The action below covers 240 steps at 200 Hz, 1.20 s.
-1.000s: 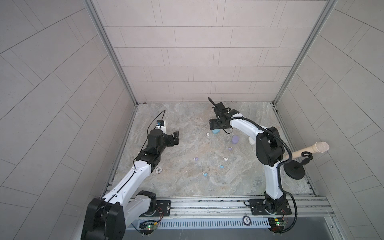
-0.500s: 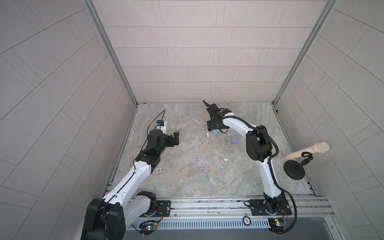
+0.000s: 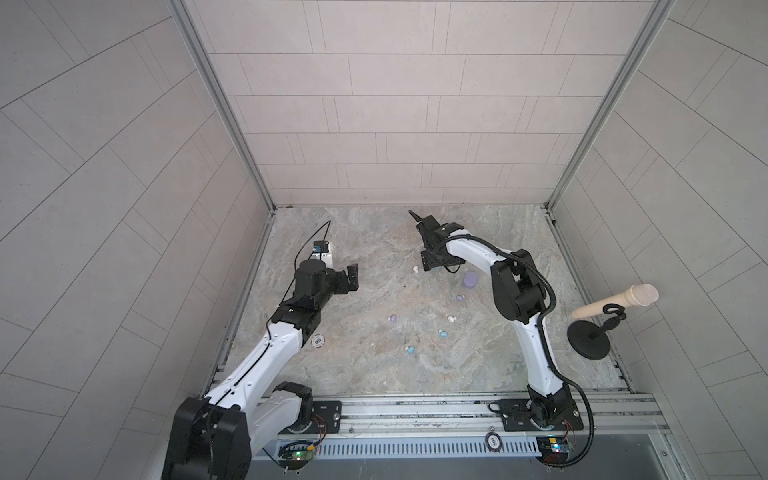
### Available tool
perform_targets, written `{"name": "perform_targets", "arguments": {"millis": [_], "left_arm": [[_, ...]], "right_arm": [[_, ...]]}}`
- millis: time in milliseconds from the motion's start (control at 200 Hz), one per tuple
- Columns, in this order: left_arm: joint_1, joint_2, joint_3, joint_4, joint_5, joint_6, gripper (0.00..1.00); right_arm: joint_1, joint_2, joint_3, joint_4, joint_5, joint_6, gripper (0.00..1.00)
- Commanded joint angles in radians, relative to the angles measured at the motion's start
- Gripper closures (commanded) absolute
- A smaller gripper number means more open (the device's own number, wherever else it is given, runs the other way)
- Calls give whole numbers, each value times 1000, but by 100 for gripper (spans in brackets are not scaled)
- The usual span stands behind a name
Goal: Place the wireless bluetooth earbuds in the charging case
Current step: 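Lower the right gripper over the light-blue oval case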
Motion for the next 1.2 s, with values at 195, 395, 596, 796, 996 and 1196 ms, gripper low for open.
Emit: {"name": "perform_targets", "arguments": {"millis": [195,395,596,796,996,1196], "left_arm": [[-5,-7,-6,-12,-4,-9,0],[-5,-7,-8,-18,-10,-10,0],[-5,-18,-10,-25,-18,-7,0],[-5,-8,-7,-20,-17,-12,0],[-5,-17,-8,-31,-17,-11,0],[-5,-13,-7,-25,2,-10,0]], "right_arm": [[-36,-88,-49,-4,21,-24,4],[-46,-67,-36,-15,30,-44,4],[-87,-63,-25,-21,36,-66,4],[-105,-41,39,-57,40,-93,4],[-106,-87,61,-65,-92,-88,4],[-107,-53,152,-104,-273,-180,8]]}}
